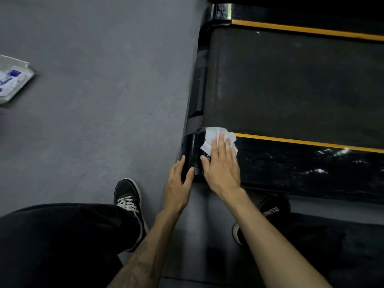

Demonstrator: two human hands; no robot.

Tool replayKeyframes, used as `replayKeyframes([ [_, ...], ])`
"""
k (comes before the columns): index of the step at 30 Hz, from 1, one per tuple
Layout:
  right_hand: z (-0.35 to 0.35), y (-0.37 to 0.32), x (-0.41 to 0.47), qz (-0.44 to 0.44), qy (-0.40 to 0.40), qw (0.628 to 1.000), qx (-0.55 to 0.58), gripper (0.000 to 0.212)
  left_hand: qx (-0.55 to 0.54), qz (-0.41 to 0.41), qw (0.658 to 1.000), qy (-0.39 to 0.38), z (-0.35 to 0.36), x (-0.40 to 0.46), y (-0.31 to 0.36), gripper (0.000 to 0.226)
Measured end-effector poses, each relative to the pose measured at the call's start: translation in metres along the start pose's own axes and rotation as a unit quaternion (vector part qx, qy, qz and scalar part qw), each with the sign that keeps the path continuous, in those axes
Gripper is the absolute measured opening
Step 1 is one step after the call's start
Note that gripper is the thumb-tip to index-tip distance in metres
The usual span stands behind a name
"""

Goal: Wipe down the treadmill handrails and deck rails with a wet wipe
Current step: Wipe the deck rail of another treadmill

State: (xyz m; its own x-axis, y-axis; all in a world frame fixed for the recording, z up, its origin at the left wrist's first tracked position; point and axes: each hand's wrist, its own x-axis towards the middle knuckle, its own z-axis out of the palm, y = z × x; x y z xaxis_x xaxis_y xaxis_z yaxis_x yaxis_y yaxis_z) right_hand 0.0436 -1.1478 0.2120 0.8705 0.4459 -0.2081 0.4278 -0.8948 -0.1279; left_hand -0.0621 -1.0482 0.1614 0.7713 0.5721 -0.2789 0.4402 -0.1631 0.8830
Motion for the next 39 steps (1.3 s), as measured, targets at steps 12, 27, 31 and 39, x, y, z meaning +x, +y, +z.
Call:
replayKeyframes([
  [12, 0.007, -0.003, -0.022, -0.021, 0.002, 0.999, 0.04, 0.071, 0.017, 0.018, 1.0, -0.004, -0.002, 0.002, -0.005, 0.053],
  [27, -0.007, 0.01, 0.03, 0.03, 0.028, 0.995, 0.089, 0.064, 0.069, 0.024, 0.996, -0.044, 0.018, 0.021, 0.028, 0.074],
  [31, -0.007, 0.007, 0.033, 0.015, 0.035, 0.995, 0.088, 0.061, 0.098, 0.02, 0.994, -0.046, 0.024, 0.02, 0.024, 0.074],
  [39, -0.007, -0.013, 0.053, -0.137, 0.013, 0.987, 0.079, 0.057, 0.028, 0.04, 0.998, -0.046, 0.018, 0.023, 0.015, 0.061],
])
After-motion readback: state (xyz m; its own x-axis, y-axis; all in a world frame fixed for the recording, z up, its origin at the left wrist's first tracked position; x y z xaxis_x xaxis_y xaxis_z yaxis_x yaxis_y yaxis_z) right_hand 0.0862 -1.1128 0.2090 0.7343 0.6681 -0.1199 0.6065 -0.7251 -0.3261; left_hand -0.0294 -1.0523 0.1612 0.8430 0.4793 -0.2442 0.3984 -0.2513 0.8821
